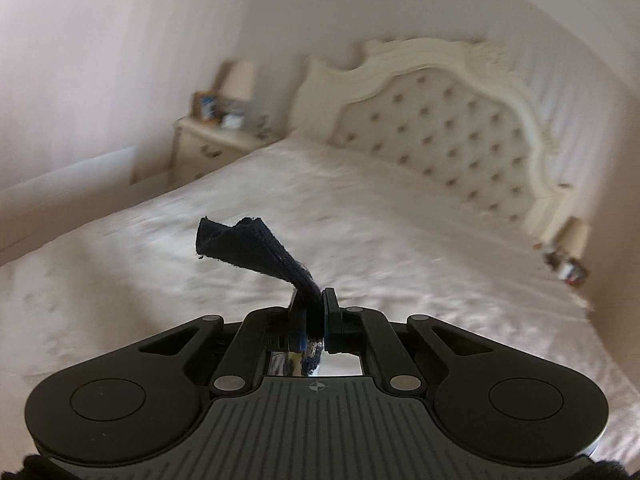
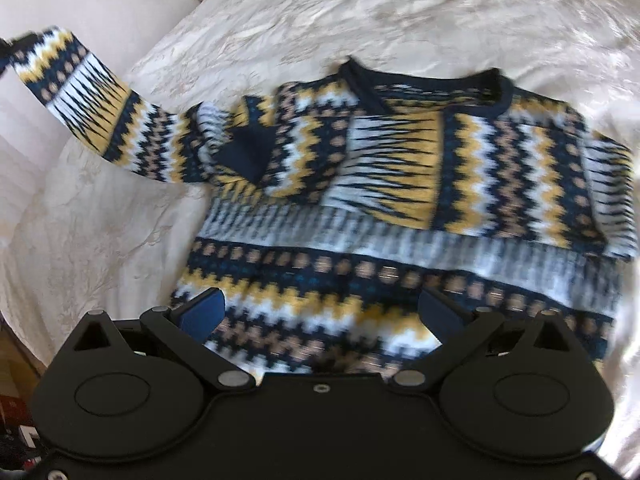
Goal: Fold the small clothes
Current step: 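Grasp the other navy sleeve cuff with the left gripper and lift, then fold the sleeve across the body with the left gripper and release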
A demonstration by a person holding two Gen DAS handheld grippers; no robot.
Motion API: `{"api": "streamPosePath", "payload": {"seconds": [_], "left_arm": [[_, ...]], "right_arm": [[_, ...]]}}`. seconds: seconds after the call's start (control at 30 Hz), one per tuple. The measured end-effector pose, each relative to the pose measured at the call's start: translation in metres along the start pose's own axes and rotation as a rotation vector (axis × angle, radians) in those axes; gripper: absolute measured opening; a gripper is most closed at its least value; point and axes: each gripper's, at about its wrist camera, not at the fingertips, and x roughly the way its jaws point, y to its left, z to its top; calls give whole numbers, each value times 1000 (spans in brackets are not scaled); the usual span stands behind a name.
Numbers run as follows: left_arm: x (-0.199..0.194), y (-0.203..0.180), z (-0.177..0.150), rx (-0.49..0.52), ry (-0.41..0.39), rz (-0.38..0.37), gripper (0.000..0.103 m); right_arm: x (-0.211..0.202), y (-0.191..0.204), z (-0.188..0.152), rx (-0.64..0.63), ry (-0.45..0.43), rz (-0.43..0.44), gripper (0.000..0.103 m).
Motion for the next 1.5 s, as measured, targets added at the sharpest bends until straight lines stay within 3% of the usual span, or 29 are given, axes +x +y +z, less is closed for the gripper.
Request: {"api": "streamPosePath", "payload": {"seconds": [0.17, 0.37, 0.63, 0.8, 0.93, 1.03, 1.1, 1.17, 1.33, 1.5], "left_arm": [[2, -78, -9, 53, -1, -122, 7], [40, -155, -55, 57, 97, -245, 7], [101, -232, -143, 144, 265, -291, 7], [116, -263, -190, 250, 350, -307, 7], [126, -269, -211, 235, 429, -380, 8], [116, -267, -210, 230, 441, -405, 11], [105, -257, -204, 229, 439, -434, 34], [101, -249, -201, 245, 429, -443, 36], [101, -213, -199, 300, 437, -343, 36], [113, -147, -192, 259, 475, -165, 36]], "right_arm": [[-22, -47, -4, 65, -43, 5, 103], [-41, -96, -9, 124, -75, -1, 103], [-60, -148, -27, 188, -92, -22, 103], [-67, -166, -38, 216, -92, -36, 103], [-70, -171, -42, 230, -94, -42, 103], [-71, -172, -44, 237, -97, -45, 102], [-70, -172, -43, 245, -101, -48, 103], [-68, -172, -41, 254, -105, -53, 103], [-64, -169, -28, 269, -134, -55, 103], [-58, -163, -7, 268, -160, -62, 103]]}}
